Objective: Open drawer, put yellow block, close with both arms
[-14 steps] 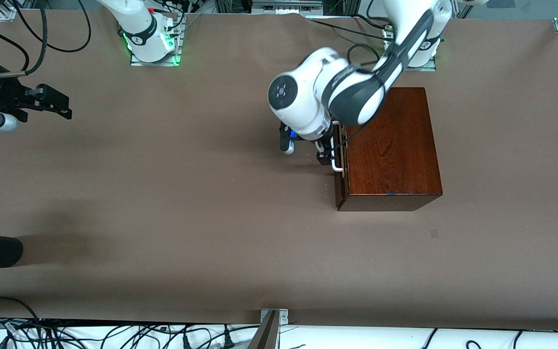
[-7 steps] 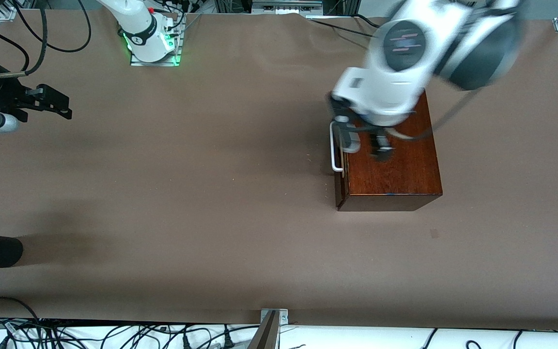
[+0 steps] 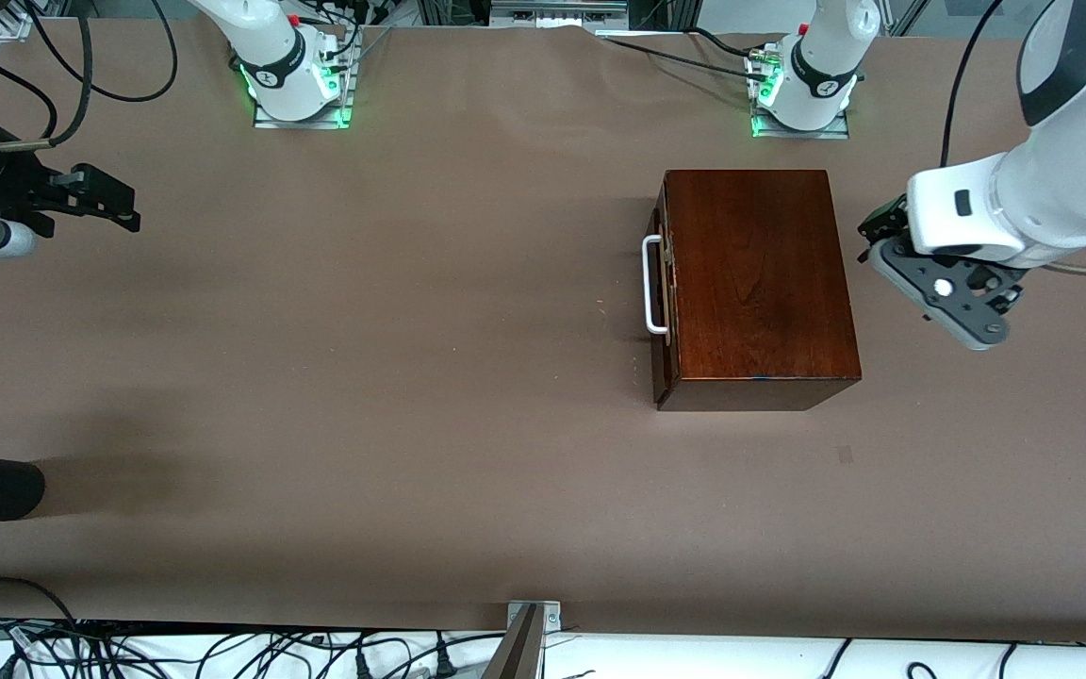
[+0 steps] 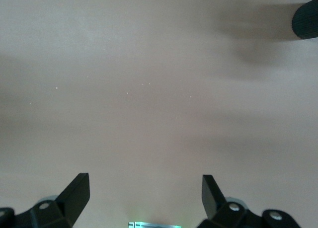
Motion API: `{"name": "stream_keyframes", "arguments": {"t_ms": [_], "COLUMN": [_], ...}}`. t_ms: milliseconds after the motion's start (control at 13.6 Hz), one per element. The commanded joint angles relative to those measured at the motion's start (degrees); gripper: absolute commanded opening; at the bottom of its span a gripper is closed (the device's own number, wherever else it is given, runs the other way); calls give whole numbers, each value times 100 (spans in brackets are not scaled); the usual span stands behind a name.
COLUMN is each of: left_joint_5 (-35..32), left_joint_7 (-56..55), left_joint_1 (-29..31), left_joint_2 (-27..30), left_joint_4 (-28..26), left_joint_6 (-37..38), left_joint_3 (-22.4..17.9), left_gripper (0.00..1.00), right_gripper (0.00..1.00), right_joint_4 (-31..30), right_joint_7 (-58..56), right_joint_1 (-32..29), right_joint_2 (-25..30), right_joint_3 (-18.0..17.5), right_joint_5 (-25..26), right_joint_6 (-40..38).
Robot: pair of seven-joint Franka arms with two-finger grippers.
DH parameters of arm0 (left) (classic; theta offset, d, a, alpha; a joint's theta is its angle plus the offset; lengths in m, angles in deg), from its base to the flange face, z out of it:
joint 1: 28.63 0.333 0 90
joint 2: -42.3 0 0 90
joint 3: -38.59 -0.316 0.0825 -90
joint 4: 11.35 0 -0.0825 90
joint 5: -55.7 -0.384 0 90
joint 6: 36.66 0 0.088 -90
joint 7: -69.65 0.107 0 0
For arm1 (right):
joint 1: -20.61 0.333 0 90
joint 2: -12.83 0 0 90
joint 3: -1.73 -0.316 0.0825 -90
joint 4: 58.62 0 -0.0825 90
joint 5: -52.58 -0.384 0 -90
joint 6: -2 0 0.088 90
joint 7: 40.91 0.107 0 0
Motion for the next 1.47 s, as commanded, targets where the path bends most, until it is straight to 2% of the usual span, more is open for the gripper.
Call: {"name": "stream_keyframes", "arguments": {"t_ms": [0, 147, 367, 587, 953, 1393], "left_joint_5": [144, 371, 478, 584, 523, 540], "left_joint_7": [-1083, -2101, -3088, -3056, -3073, -3047], "left_joint_1": [-19, -11, -11, -11, -54, -55], "left_joint_2": [1166, 1545, 1757, 1758, 1766, 1749], "left_joint_4": [-1398, -1848, -2070, -2079, -2342, -2343], "left_joint_6": [-898, -1444, -1517, -1482, -1211, -1183], "left_joint_3": [-353, -565, -767, -1119, -1120, -1120], "left_gripper": [100, 100, 100, 100, 100, 100], "right_gripper": [100, 100, 100, 100, 100, 100], "right_joint_4": [-29, -29, -29, -29, -29, -12], "right_joint_7": [-14, -14, -14, -14, -23, -23], "right_joint_1": [-35, -35, -35, -35, -35, -35], "right_joint_2": [56, 56, 56, 56, 56, 56], "right_joint_3": [-11, -11, -11, -11, -11, -20], "right_joint_5": [-90, -81, -90, -81, -81, -81], "right_joint_6": [-63, -63, -63, -54, -54, -10]}}
